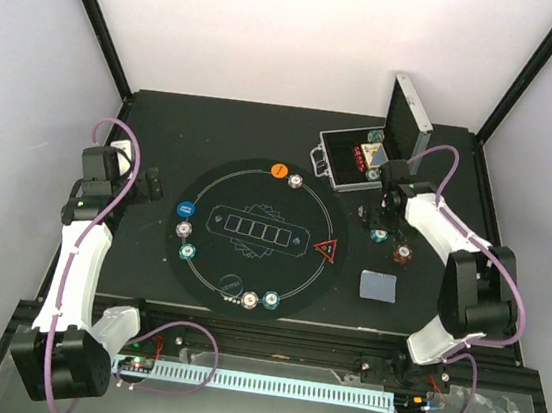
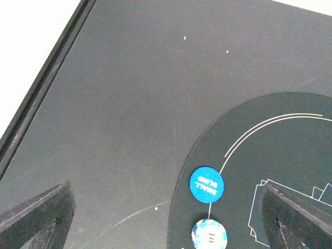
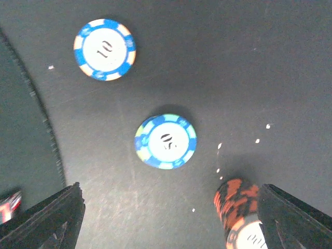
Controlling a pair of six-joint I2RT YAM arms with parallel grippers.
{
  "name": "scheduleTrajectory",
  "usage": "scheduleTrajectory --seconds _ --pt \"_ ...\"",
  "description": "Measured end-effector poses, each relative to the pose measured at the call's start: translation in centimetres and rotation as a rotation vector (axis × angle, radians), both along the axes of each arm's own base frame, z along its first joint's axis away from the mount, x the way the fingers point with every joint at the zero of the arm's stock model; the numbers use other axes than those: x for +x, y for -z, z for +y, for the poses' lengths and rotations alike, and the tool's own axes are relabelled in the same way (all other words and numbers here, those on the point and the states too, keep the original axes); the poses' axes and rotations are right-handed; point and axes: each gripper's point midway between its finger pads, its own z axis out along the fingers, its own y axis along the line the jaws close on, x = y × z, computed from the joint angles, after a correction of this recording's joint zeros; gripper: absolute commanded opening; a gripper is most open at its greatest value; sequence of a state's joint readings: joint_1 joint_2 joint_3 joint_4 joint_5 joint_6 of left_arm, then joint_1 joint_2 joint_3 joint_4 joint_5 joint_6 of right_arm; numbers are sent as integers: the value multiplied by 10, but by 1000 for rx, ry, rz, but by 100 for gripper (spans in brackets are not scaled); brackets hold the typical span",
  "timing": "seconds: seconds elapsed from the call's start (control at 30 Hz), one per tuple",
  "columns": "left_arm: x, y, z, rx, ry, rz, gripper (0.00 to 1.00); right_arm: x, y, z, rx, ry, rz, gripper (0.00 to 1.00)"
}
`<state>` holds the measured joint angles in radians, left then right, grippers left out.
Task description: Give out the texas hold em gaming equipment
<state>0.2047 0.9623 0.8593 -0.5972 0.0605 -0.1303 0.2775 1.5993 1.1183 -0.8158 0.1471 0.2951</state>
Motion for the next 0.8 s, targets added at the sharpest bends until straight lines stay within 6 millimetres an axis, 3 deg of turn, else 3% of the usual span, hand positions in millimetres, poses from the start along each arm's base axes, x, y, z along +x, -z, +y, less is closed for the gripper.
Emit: scheduleTrajectory --seconds 0.13,0.3,0.8 --pt "0 0 -1 0 4 0 99 8 21 -12 -5 23 43 88" --pt "0 0 -1 0 4 0 99 18 44 -11 -5 6 98 86" --pt "1 0 -4 -4 15 -1 99 22 68 -5 8 -27 160 68"
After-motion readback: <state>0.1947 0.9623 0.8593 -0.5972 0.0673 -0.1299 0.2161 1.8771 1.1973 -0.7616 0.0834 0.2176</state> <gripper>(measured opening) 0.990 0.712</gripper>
